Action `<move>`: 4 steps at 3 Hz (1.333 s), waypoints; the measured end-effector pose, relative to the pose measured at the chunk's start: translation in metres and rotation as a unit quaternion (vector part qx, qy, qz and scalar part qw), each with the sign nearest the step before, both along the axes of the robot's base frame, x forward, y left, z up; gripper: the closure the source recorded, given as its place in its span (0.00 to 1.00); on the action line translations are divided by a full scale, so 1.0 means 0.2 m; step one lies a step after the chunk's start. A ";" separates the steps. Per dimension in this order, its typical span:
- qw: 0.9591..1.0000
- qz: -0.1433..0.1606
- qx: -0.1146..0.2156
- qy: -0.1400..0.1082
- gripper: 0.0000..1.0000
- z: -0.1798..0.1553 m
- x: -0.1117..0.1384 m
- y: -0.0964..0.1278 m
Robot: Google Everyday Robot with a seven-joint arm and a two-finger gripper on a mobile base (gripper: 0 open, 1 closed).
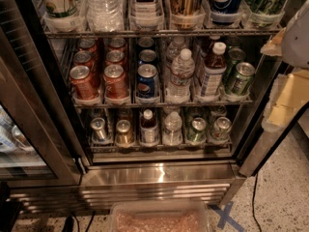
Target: Pick 7up can from bottom shelf of fridge
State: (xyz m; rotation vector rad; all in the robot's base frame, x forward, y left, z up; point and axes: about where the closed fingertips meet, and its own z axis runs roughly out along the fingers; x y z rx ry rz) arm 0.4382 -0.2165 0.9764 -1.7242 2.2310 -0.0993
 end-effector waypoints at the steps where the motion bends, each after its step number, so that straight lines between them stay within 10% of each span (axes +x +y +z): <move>1: 1.000 -0.001 -0.002 -0.007 0.00 0.00 0.00 0.00; 4: 0.998 0.058 0.033 -0.006 0.00 -0.62 -0.14 -0.13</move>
Offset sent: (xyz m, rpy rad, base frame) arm -0.0151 -0.0152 -0.0771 0.0546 0.0191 0.0364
